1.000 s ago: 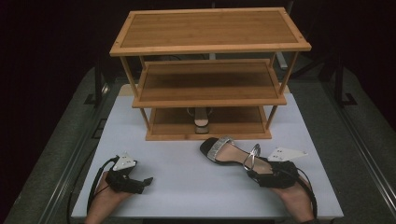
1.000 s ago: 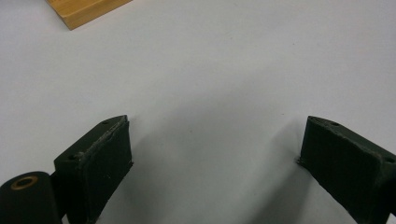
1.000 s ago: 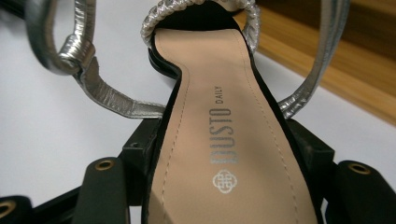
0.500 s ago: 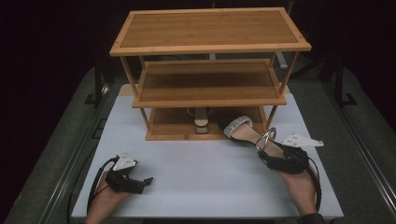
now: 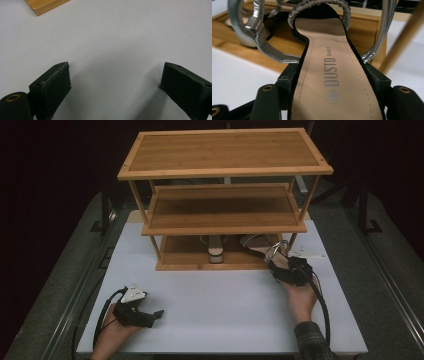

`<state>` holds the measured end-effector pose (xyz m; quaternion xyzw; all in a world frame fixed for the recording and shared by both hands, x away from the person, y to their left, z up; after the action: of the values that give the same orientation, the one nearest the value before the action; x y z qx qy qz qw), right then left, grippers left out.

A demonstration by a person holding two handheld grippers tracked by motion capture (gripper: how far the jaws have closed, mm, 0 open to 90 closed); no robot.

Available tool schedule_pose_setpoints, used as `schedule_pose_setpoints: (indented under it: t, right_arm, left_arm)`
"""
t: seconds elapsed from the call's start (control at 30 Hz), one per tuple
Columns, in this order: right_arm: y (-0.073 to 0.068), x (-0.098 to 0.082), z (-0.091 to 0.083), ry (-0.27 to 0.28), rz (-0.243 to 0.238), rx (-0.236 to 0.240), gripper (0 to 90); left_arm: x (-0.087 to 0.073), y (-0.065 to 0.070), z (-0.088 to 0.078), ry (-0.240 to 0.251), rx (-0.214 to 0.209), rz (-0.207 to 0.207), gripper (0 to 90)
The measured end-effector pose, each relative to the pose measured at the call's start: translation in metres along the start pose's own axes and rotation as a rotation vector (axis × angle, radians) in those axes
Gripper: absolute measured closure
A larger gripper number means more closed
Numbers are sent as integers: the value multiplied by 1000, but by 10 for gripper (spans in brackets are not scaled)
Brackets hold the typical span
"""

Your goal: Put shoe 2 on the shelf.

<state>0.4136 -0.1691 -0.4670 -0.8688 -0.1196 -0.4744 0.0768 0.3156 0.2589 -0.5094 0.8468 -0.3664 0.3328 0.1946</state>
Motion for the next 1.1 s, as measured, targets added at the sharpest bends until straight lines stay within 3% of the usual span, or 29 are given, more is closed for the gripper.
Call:
schedule_pose_setpoints:
  t: [0.1, 0.3, 0.73, 0.97, 1.1]
  right_arm:
    - [-5, 4, 15, 3, 7, -33, 382]
    - [-11, 8, 47, 1, 66, -78, 381]
    - [-15, 24, 81, 1, 110, -155, 379]
    - [-20, 24, 90, 0, 114, -157, 366]
    - [-24, 24, 87, -8, 91, -123, 323]
  left_arm:
    - [0, 0, 0, 1, 0, -1, 80]
    - [0, 0, 0, 0, -1, -1, 80]
    - [0, 0, 0, -4, -2, 2, 80]
    - [0, 0, 0, -3, -2, 3, 80]
    - [0, 0, 0, -1, -2, 3, 80]
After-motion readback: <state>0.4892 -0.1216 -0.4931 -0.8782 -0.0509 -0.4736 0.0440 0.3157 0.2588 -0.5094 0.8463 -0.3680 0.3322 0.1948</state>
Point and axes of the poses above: each handheld gripper's, and its own axes: z roughly forward along the jaws, x roughly out of its top, y roughly to its right, the point moved 8 cm from there along z, roughly forward along the jaws, and after that the axes turned 7 degrees about -x, right-handed, at the moved point
